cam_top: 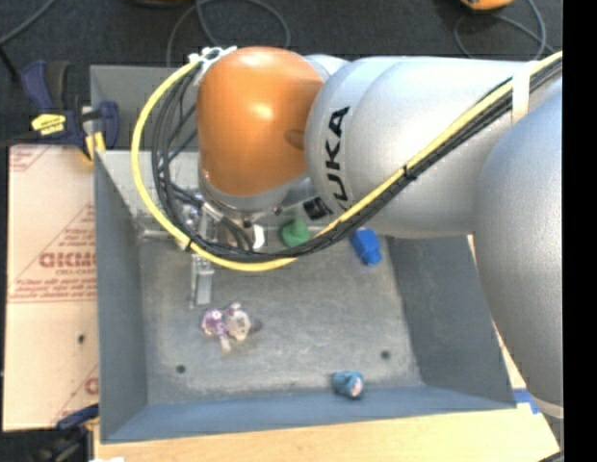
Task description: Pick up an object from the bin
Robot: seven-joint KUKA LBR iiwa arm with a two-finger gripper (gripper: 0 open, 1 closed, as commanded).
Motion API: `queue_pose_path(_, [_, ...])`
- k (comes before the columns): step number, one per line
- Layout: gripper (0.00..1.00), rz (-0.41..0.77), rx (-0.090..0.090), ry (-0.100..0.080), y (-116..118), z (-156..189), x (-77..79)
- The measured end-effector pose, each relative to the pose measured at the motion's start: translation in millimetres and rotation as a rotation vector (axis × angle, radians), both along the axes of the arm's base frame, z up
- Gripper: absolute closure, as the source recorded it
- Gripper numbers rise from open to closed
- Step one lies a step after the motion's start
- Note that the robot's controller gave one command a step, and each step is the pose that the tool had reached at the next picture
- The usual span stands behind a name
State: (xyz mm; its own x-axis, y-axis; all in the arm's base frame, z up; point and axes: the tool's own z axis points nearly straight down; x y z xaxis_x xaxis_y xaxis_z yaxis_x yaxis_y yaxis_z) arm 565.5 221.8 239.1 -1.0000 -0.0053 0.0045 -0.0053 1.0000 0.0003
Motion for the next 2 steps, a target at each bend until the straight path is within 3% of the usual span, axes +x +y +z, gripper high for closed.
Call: queue_pose_path(2, [0.0,-0.063,0.005,-0.013,-6.9,-10.9,5.7])
